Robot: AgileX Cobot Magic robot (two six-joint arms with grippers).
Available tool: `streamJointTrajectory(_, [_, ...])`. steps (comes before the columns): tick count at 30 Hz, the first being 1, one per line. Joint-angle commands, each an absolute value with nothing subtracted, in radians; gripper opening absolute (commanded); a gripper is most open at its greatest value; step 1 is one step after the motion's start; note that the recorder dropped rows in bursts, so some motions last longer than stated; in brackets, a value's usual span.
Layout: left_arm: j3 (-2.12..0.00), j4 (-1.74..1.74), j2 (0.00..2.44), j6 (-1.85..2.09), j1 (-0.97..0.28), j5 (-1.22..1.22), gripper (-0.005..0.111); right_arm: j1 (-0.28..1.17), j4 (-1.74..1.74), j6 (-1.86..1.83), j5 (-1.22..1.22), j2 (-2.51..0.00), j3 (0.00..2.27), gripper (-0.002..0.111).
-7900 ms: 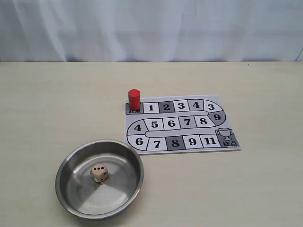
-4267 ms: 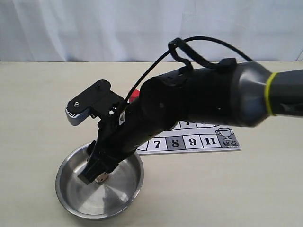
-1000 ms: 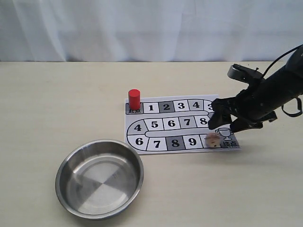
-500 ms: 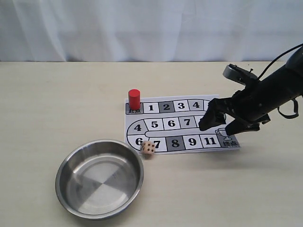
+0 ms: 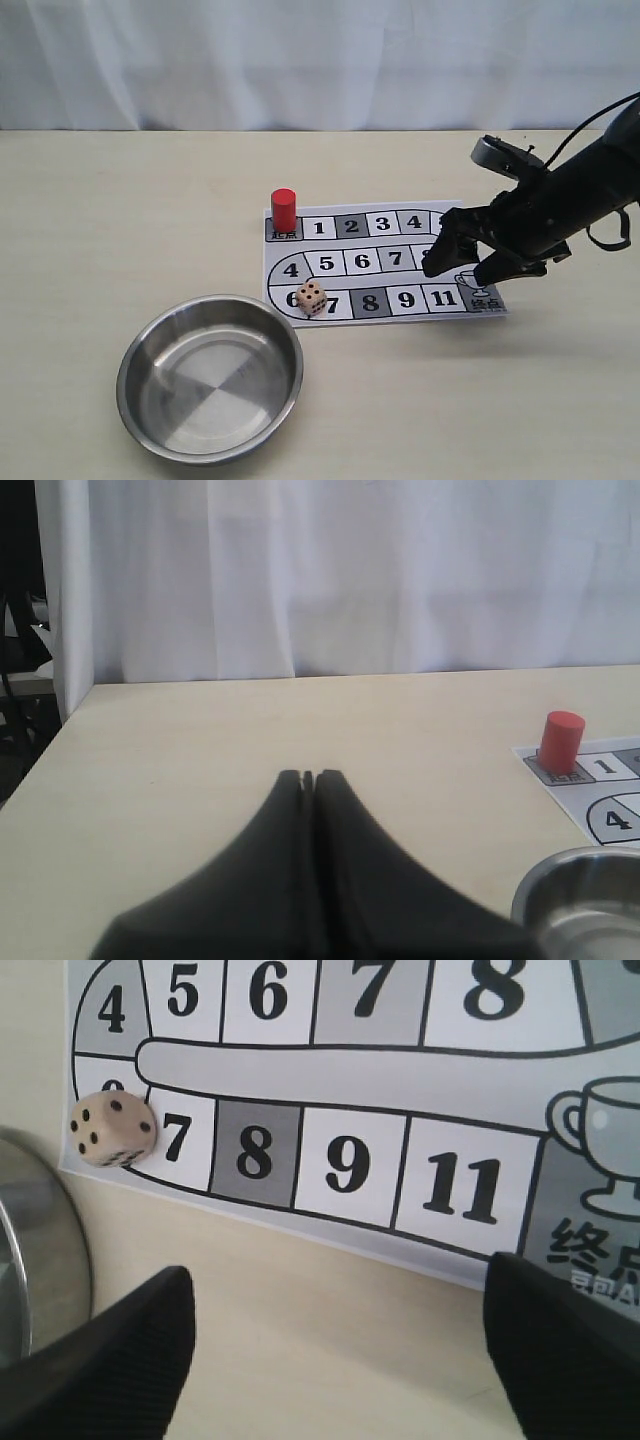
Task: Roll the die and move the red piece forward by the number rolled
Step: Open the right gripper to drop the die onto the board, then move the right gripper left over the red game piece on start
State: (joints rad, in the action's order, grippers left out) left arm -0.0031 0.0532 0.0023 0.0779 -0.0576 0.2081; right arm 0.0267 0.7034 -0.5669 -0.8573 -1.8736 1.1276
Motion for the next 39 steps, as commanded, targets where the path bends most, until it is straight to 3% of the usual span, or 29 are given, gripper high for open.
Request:
streamJointTrajectory(1, [0.000,0.055,0.000,0.078,-0.059,0.198,0.000,0.026,0.696,-0.580,-0.853,-1.862,1.127,0.074])
streamJointTrajectory(14, [0.000,0.055,0.000,0.078,-0.059,0.198,0.000,0.038,0.691,-0.603,-0.846,-1.862,1.165,0.074])
streamJointTrajectory(29, [0.000,0.055,0.000,0.078,-0.059,0.198,0.000,0.327,0.590,-0.555,-0.444,-1.862,1.176,0.074])
streamJointTrajectory(39, [0.000,0.055,0.000,0.078,-0.059,0.198,0.000,0.421,0.391,-0.363,-0.509,-1.981,1.408,0.074])
